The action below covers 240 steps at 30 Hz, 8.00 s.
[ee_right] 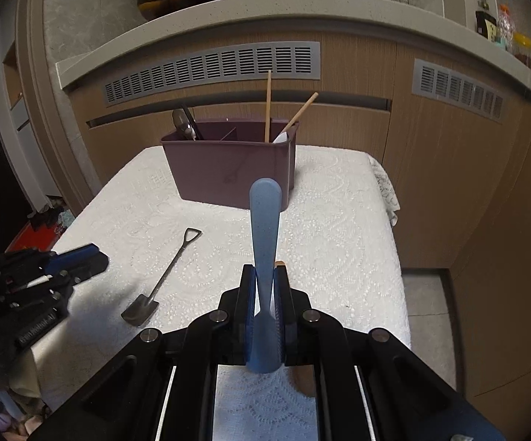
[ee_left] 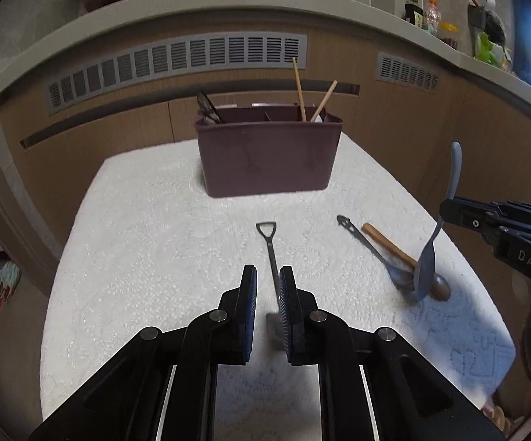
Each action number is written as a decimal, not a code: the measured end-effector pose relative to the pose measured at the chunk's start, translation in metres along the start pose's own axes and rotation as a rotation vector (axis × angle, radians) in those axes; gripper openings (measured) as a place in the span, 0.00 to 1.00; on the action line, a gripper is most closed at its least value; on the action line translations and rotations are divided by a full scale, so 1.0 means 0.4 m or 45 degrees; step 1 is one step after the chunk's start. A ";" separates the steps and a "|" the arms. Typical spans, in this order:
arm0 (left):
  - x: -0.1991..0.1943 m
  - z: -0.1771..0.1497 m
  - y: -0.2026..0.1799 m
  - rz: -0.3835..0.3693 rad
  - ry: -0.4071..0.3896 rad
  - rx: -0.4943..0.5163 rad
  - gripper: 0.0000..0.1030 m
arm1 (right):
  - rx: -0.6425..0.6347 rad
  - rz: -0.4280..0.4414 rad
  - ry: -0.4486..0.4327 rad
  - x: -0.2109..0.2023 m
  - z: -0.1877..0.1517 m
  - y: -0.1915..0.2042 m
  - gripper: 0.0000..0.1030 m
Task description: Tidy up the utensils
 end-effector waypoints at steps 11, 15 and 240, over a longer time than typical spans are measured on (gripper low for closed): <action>0.128 -0.131 -0.063 0.013 0.230 0.036 0.57 | 0.044 -0.003 0.017 -0.005 -0.031 -0.017 0.08; 0.177 -0.137 -0.038 0.102 0.239 0.017 0.33 | 0.056 -0.009 0.011 -0.013 -0.036 -0.020 0.08; 0.287 -0.106 -0.351 -0.232 0.483 0.578 0.29 | 0.069 -0.126 0.215 -0.003 -0.227 -0.211 0.60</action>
Point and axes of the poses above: each gripper's, at about its wrist camera, not at the fingertips, and x roughly the way its jaws point, y to its left, z to its top, the point moved 9 cm from there along x, roughly the way its jaws point, and after that the axes turned 13 degrees about -x, right-handed, at the moved point
